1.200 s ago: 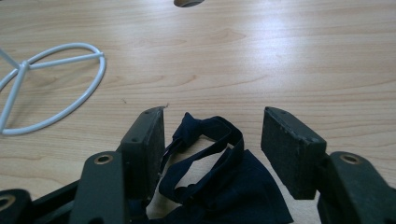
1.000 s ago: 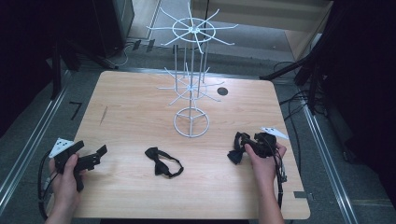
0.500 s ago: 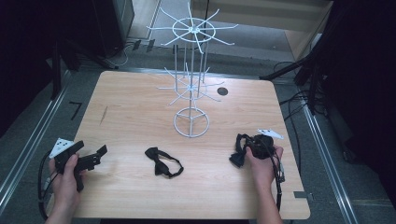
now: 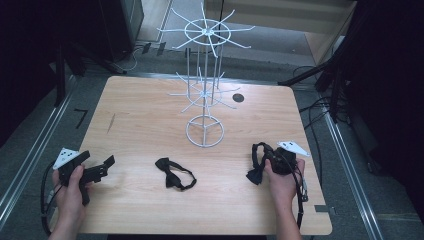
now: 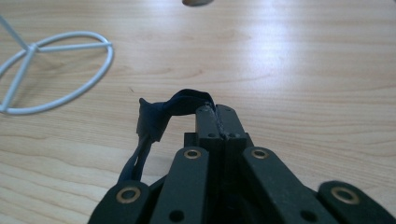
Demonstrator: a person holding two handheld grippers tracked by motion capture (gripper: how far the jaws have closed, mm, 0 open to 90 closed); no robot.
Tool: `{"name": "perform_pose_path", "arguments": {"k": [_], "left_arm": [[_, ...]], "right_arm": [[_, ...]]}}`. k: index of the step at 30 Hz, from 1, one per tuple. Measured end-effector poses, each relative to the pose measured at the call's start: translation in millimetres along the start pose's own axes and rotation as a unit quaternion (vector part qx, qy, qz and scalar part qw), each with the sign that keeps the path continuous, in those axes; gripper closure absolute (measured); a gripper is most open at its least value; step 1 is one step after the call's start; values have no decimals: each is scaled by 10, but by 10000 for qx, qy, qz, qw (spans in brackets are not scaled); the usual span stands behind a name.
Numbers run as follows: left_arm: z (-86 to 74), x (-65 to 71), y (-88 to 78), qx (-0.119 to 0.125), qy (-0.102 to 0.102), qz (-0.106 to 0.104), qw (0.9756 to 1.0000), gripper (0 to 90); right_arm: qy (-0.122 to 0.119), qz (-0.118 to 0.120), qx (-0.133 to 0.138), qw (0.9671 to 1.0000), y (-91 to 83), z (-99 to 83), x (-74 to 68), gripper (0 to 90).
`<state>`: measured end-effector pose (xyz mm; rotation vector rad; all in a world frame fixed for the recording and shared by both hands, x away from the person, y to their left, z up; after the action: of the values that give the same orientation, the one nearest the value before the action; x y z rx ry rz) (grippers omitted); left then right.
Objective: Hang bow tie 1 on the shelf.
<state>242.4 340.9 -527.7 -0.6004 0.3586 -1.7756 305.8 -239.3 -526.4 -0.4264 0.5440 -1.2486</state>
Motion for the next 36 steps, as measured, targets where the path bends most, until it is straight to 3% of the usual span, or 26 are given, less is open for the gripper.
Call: {"name": "perform_pose_path", "arguments": {"k": [14, 21, 36], "left_arm": [[2, -5, 4, -22, -13, -20, 10000, 2], [2, -4, 4, -24, -3, -18, 10000, 2], [0, -5, 1, -26, -18, -20, 10000, 2]], "right_arm": [[-93, 336, 525, 9980, -303, 99, -138, 900], [-206, 485, 833, 9951, -476, 240, -231, 900], [-359, 703, 1179, 9899, -648, 458, -421, 900]]}}
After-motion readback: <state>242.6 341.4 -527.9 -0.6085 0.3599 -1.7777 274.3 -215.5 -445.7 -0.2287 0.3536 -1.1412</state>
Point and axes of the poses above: each handheld gripper's, and its own axes: y roughly forward along the jaws, z roughly out of its top, x roughly to its right, the point moved 1 cm from there along y, roughly forward along the jaws, and after that the axes turned 4 degrees about -x, right-handed, at the moved point
